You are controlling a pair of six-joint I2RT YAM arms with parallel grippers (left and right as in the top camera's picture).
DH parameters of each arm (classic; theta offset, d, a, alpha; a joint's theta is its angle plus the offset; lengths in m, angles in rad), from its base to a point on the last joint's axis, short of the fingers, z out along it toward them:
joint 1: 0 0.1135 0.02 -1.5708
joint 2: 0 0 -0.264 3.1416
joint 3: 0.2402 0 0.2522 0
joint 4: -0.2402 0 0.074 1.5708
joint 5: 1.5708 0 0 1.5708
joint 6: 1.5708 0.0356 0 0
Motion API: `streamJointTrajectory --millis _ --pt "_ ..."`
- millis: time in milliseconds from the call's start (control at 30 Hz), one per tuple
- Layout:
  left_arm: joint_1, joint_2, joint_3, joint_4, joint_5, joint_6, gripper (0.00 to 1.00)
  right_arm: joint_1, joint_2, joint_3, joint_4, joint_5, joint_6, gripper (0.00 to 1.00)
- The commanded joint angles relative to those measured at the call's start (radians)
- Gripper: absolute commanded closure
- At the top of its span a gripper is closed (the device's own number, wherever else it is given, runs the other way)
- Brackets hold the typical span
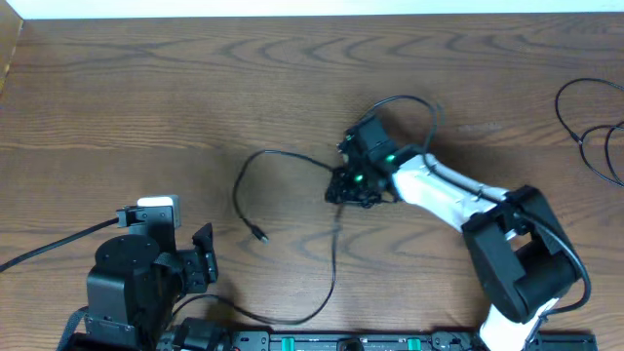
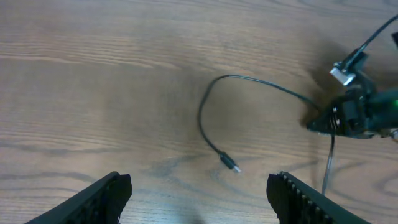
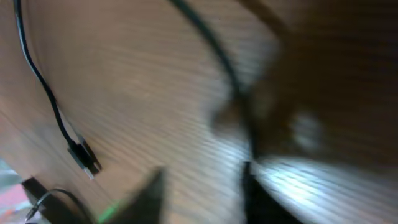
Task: Untangle cables
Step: 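Grasp the center black cable with the right gripper and drag it right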
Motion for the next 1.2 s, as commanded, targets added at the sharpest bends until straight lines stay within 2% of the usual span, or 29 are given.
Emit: streamJointTrajectory --millis 0,167,333,433,667,767,900,1067,1167 --pt "0.004 0.005 -0.002 -0.003 0.001 -0.002 0.25 0.027 0.007 -0.007 0.029 0.075 -0.014 0.99" --pt "0.004 0.005 -0.002 -0.003 0.000 0.003 0.25 -0.024 -0.042 0.010 0.032 0.168 -0.153 0.99" --pt "0.004 0.005 -0.002 -0.002 0.000 0.002 0.25 -0.159 -0.180 0.108 -0.017 0.194 -0.220 0.99" --pt "0.004 0.005 -0.002 -0.002 0.000 0.002 0.25 -0.275 -0.272 0.213 -0.063 0.240 -0.230 0.99" --pt "0.004 0.005 -0.002 -0.002 0.001 0.002 0.25 -0.691 -0.438 0.494 -0.264 0.421 -0.241 0.99" --pt "0.004 0.005 -0.002 -0.002 0.001 0.002 0.24 -0.916 -0.472 0.550 -0.316 0.419 -0.241 0.99" --pt "0.004 0.005 -0.002 -0.002 0.001 0.002 0.25 -1.118 -0.473 0.547 -0.330 0.420 -0.241 0.99" --pt "0.004 0.005 -0.002 -0.002 0.001 0.002 0.25 -1.262 -0.422 0.531 -0.329 0.420 -0.246 0.99" --pt "0.004 0.005 -0.002 -0.005 0.001 0.002 0.25 -1.290 -0.383 0.524 -0.330 0.413 -0.244 0.99"
